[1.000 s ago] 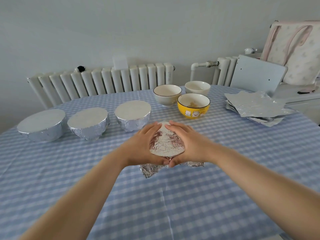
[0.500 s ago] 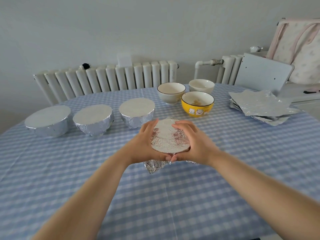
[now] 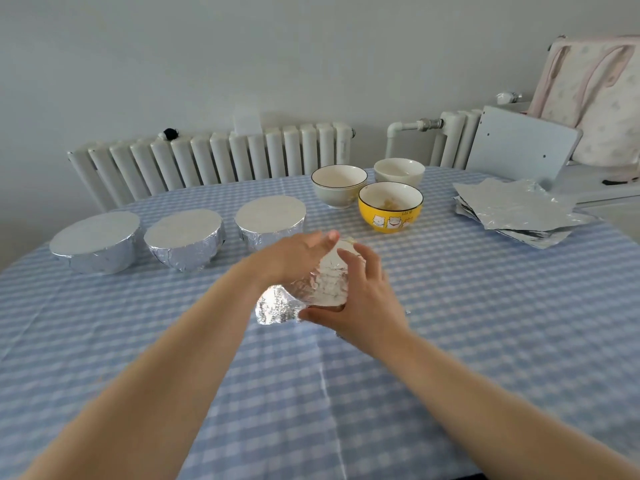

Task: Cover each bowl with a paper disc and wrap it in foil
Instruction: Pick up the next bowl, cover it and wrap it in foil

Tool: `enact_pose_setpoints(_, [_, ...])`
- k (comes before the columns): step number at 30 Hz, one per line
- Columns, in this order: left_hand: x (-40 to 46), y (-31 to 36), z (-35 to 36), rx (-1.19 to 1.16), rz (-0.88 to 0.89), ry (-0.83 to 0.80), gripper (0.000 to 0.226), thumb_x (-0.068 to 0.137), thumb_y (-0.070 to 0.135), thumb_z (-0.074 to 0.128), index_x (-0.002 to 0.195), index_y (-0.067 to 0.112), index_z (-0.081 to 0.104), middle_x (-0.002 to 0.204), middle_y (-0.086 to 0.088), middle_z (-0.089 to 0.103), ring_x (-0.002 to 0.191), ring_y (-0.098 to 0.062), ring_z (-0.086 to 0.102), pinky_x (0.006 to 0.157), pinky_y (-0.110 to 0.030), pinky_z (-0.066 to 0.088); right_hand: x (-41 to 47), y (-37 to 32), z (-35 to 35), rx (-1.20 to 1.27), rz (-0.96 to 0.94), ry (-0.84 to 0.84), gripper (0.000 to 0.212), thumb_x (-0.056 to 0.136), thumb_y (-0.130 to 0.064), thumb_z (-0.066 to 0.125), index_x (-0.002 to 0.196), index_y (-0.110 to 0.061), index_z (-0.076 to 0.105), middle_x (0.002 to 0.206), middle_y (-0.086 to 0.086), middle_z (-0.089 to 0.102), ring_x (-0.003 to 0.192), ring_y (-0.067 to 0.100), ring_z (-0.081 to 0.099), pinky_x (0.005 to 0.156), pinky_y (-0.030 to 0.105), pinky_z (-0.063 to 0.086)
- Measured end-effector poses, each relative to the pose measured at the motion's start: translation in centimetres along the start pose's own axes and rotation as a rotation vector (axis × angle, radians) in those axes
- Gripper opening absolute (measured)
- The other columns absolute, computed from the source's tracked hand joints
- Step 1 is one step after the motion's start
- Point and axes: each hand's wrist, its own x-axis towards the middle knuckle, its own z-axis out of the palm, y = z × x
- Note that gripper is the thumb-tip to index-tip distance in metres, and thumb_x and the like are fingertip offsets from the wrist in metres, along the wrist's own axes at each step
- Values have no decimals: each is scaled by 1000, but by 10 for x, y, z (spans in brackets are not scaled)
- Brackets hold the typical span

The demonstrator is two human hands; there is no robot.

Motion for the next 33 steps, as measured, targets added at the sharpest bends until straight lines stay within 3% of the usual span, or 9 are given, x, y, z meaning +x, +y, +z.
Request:
enact_pose_setpoints(3, [-1, 15, 18, 142, 34, 111, 68, 98, 65, 9, 149, 30, 37, 157, -1, 36, 147, -23, 28, 120, -43, 19, -7, -13, 13, 15, 32, 69, 120, 62, -75, 71, 154, -20, 16, 162, 6, 7, 150, 24, 10, 120, 38, 20])
enact_pose_setpoints(6, [-4, 17, 31, 224, 37, 171, 53, 105, 49, 14, 152, 32, 32, 162, 1, 24, 150, -18, 15, 122, -41, 11, -9, -14, 12, 41, 26, 56, 122, 65, -72, 72, 155, -18, 11, 163, 8, 2, 151, 22, 2, 121, 40, 16])
enact_pose_setpoints(10, [-6, 8, 44, 301, 50, 261, 52, 104, 50, 13, 153, 36, 26, 164, 8, 16, 152, -15, 9, 121, -43, 12, -10, -1, -7, 156, 58, -101, 123, 68, -66, 75, 156, -24, 0, 164, -3, -11, 151, 17, 5, 119, 39, 24])
enact_pose_setpoints(12, [-7, 6, 45, 310, 55, 254, 53, 104, 49, 10, 154, 35, 22, 165, 10, 12, 152, -15, 6, 121, -45, 9, -9, 8, -18, 244, 77, -104, 118, 64, -75, 62, 157, -24, 9, 164, -6, -1, 146, 14, 25, 113, 38, 35])
enact_pose_setpoints(15, [-7, 7, 45, 324, 71, 239, 54, 104, 48, 10, 155, 33, 20, 165, 9, 9, 153, -17, 4, 122, -44, 3, 1, 25, -30, 358, 125, -19, 80, 81, -63, 55, 147, -20, 39, 154, -1, 35, 120, 9, 54, 96, 23, 45])
enact_pose_setpoints(19, [-4, 9, 44, 327, 88, 238, 53, 105, 46, 13, 155, 30, 23, 166, 5, 10, 153, -16, 4, 122, -37, 1, 25, 31, -41, 305, 164, 96, 35, 96, -35, 60, 128, -22, 62, 133, -9, 61, 112, 9, 62, 89, 19, 43])
enact_pose_setpoints(22, [-5, 10, 44, 317, 98, 238, 52, 106, 41, 16, 155, 27, 23, 166, 2, 10, 152, -13, 2, 121, -33, 0, 39, 23, -41, 252, 127, 61, 33, 99, -31, 56, 131, -24, 62, 133, -10, 62, 115, 11, 62, 93, 19, 41])
enact_pose_setpoints(29, [-8, 11, 42, 330, 120, 235, 50, 107, 36, 16, 156, 26, 21, 166, 6, 7, 152, -9, 2, 121, -31, -1, 53, 21, -25, 74, 63, 22, 36, 102, -19, 45, 134, -24, 60, 124, 1, 68, 112, 18, 62, 77, 19, 37])
enact_pose_setpoints(33, [-7, 11, 41, 343, 126, 203, 51, 107, 35, 14, 157, 25, 17, 166, 7, 3, 151, -7, -1, 122, -31, -2, 60, 25, -27, 79, 92, -3, 36, 102, -17, 44, 131, -23, 63, 130, -3, 65, 119, 14, 59, 85, 18, 40])
